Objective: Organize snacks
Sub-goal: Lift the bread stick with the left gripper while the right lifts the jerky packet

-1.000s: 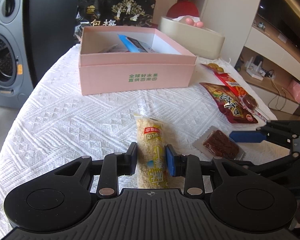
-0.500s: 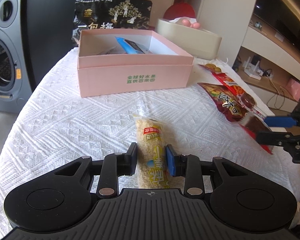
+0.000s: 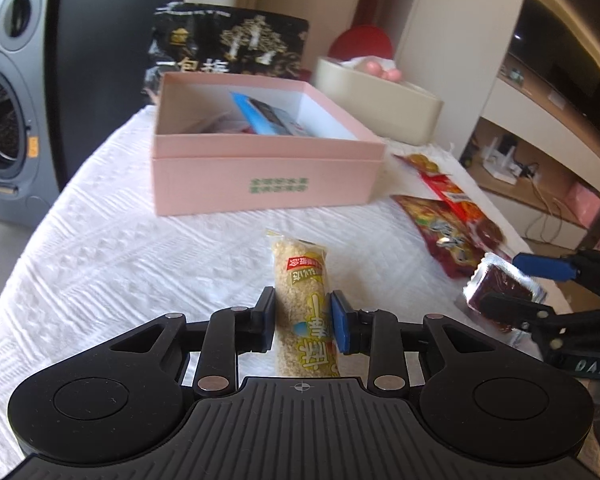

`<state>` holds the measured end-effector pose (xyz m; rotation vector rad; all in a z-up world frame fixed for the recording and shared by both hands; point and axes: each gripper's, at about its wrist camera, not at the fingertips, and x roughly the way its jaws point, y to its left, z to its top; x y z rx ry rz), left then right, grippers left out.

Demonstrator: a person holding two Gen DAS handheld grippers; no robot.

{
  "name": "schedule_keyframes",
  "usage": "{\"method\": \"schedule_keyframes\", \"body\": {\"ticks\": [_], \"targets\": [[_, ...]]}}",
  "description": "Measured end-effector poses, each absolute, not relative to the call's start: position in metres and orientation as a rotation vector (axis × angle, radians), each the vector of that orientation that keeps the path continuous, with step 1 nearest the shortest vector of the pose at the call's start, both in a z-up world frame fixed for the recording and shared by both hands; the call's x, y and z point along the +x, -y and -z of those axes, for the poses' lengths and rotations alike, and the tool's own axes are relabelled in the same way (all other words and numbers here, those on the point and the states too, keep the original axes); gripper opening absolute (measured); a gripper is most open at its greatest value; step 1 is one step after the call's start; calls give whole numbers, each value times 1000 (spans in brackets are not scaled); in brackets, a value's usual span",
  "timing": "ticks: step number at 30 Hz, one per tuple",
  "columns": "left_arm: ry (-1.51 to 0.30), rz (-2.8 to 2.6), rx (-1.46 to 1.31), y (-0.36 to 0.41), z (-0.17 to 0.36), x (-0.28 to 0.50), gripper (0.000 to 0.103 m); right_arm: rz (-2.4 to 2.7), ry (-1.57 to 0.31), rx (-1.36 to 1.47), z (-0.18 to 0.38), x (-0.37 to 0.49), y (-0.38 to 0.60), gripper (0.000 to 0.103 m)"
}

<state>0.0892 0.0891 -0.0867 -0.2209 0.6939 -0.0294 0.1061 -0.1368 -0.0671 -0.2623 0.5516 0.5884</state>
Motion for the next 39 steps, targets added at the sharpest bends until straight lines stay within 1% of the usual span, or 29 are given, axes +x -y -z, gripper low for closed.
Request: {"method": "schedule_keyframes", "body": {"ticks": [5, 8, 9, 10, 11, 13, 17, 24, 28, 30, 32, 35, 36, 38, 39], "targets": [[-698, -2, -246, -103, 90, 95, 33, -612, -470, -324, 72, 110, 102, 69], [-703, 2, -260, -107, 91, 99, 33, -622, -442, -411, 78, 111, 84, 69], [-706, 7, -267, -108, 93, 101, 33, -624, -436, -450, 81, 110, 79, 71], [-710, 12, -271, -109, 94, 102, 33, -626, -424, -489, 85, 109, 76, 76], [-712, 16, -273, -109, 95, 104, 33, -629, -414, -523, 88, 106, 74, 78], [-709, 23, -275, -109, 96, 104, 33, -635, -403, -552, 91, 102, 73, 79], [-705, 29, -281, -109, 97, 105, 33, -653, -406, -578, 93, 100, 69, 86], [-712, 31, -282, -108, 95, 101, 33, -659, -399, -626, 93, 96, 72, 86], [-718, 38, -283, -105, 94, 98, 33, -678, -418, -591, 84, 97, 88, 86], [-722, 47, -285, -102, 94, 97, 33, -662, -455, -562, 81, 105, 98, 86], [-726, 58, -280, -99, 93, 95, 33, -631, -532, -530, 83, 119, 109, 86], [-734, 70, -272, -94, 92, 92, 33, -616, -642, -398, 83, 136, 132, 86], [-737, 74, -269, -93, 91, 90, 33, -614, -674, -359, 83, 140, 139, 85], [-743, 85, -261, -89, 91, 89, 33, -620, -704, -309, 84, 143, 148, 76], [-745, 93, -258, -87, 90, 88, 33, -626, -712, -296, 84, 143, 151, 74]]}}
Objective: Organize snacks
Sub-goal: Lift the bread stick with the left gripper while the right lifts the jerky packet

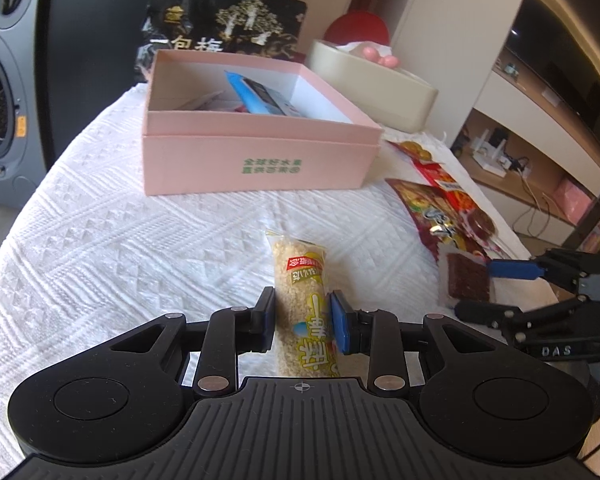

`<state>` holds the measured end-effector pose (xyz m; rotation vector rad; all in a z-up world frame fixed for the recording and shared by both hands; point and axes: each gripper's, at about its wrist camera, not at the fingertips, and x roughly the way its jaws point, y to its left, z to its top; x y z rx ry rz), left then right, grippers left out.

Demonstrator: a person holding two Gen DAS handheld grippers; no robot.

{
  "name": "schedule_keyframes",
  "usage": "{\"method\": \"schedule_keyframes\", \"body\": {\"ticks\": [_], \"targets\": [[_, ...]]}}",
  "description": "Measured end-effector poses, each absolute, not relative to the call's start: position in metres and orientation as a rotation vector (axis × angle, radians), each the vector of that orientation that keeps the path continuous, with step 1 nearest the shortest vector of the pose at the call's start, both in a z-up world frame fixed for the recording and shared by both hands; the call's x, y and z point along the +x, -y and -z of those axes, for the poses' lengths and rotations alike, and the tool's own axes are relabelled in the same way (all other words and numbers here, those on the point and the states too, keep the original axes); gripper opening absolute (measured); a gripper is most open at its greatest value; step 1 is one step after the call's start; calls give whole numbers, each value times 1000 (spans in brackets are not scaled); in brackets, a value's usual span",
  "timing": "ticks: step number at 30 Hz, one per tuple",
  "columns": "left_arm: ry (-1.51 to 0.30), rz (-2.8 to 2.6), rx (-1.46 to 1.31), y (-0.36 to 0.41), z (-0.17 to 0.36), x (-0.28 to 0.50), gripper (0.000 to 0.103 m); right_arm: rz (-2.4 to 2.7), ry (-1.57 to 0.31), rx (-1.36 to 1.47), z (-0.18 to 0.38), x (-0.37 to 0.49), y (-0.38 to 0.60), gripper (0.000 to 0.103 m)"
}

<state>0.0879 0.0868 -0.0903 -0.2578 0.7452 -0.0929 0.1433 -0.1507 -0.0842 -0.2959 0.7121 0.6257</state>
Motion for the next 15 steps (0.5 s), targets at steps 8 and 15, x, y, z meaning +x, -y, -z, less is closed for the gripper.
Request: {"method": "schedule_keyframes", "body": {"ticks": [8, 15], "targets": [[-741, 143, -216, -68, 82, 79, 33, -653, -723, -284, 77, 139, 151, 50], [-773, 142, -210, -60, 86, 72, 33, -644, -600, -407, 69, 120, 150, 58]]}}
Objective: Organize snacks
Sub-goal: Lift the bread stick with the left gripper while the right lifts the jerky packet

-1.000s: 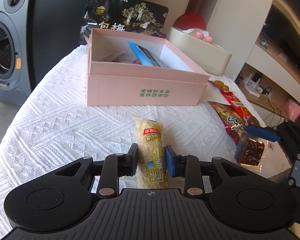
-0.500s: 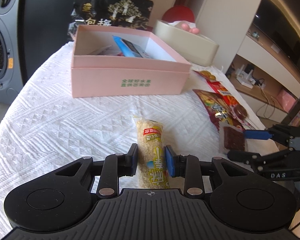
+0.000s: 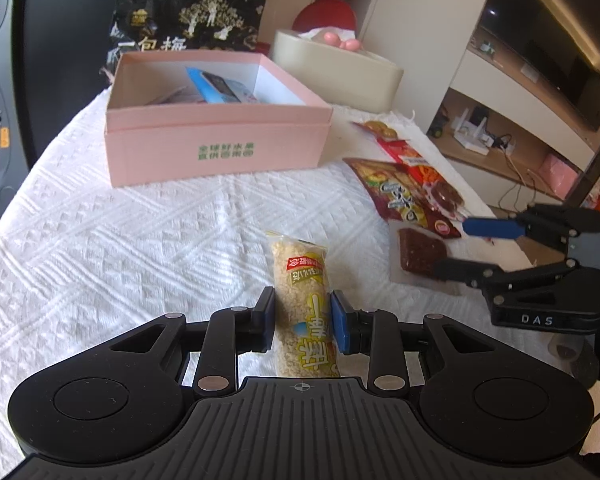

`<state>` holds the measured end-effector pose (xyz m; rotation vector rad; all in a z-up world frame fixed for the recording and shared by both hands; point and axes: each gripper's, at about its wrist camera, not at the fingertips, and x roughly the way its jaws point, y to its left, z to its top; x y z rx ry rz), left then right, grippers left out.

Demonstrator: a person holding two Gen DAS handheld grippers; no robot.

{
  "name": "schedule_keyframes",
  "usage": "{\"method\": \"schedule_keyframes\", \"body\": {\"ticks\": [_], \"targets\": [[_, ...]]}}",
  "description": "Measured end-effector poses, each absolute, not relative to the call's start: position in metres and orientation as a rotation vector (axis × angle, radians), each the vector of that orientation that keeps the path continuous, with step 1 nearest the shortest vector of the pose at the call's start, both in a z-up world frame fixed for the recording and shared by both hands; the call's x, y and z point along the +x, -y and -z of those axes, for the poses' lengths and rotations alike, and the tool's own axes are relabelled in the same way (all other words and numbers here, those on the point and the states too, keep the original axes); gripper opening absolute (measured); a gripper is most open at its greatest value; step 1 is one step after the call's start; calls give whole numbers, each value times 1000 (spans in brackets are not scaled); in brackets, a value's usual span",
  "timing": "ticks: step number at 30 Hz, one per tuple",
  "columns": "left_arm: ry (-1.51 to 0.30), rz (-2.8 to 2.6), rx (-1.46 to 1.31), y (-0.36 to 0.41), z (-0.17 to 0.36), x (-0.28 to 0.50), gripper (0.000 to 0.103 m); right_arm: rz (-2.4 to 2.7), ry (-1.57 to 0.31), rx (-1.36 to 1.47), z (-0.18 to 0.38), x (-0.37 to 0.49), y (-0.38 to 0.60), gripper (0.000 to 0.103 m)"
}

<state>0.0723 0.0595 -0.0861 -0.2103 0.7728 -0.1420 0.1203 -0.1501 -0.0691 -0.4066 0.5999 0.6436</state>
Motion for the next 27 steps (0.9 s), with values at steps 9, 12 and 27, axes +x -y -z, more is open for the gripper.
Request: {"method": "schedule_keyframes", "body": {"ticks": [9, 12, 27], "targets": [[-803, 161, -183, -47, 87, 67, 33, -709, -661, -357, 80, 138, 136, 55], [-805, 159, -185, -47, 87, 65, 33, -691, -658, -373, 75, 133, 138, 54], [-405, 118, -162, -100, -54, 99, 33, -771, -432, -164, -65, 151, 136, 54]]}}
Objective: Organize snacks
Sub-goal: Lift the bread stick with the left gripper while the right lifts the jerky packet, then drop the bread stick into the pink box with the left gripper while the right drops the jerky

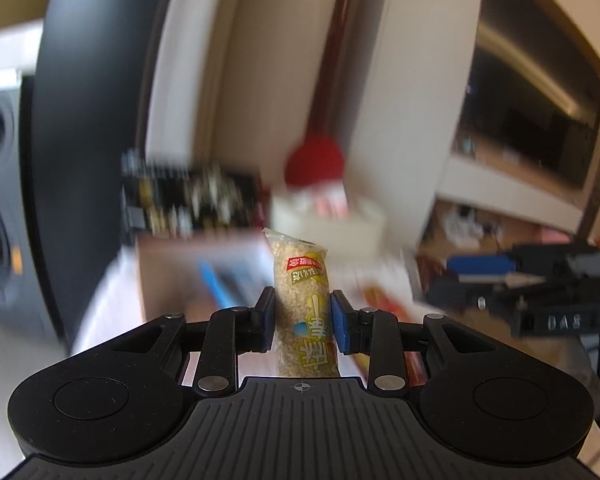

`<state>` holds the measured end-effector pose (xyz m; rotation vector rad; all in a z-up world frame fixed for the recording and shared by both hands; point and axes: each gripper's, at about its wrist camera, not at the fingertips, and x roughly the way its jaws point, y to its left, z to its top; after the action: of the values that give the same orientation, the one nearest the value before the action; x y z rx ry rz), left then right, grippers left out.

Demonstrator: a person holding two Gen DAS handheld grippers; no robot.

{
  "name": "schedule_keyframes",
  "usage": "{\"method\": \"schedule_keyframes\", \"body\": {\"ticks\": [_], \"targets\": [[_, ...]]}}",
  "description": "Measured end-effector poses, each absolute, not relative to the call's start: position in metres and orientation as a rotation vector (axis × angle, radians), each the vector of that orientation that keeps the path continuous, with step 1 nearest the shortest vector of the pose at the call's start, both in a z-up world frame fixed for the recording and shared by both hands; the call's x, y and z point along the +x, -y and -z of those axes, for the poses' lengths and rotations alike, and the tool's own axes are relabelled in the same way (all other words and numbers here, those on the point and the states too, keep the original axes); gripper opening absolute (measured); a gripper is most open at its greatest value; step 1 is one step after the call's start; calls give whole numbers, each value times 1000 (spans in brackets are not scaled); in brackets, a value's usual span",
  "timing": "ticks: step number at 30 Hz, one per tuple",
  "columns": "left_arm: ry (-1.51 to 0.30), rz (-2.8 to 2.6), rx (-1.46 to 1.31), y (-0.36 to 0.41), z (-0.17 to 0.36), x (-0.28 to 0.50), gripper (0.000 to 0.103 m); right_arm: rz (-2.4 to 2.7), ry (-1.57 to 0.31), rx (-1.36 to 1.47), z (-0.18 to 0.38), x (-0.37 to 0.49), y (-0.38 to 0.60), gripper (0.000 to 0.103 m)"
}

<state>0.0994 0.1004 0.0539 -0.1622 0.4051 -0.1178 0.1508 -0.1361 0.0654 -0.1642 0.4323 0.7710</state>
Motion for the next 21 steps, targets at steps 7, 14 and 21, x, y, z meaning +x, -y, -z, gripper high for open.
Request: {"method": "schedule_keyframes", "body": {"ticks": [7, 14, 21], "targets": [[-561, 137, -410, -172, -28, 243, 34, -752, -460, -149, -75, 226, 63, 54], [-710, 63, -377, -197, 33, 315, 34, -763, -599, -125, -9, 283, 8, 57], [-594, -17, -272, -188, 22, 288, 34, -775, -699, -87, 20, 303, 20, 60]]}}
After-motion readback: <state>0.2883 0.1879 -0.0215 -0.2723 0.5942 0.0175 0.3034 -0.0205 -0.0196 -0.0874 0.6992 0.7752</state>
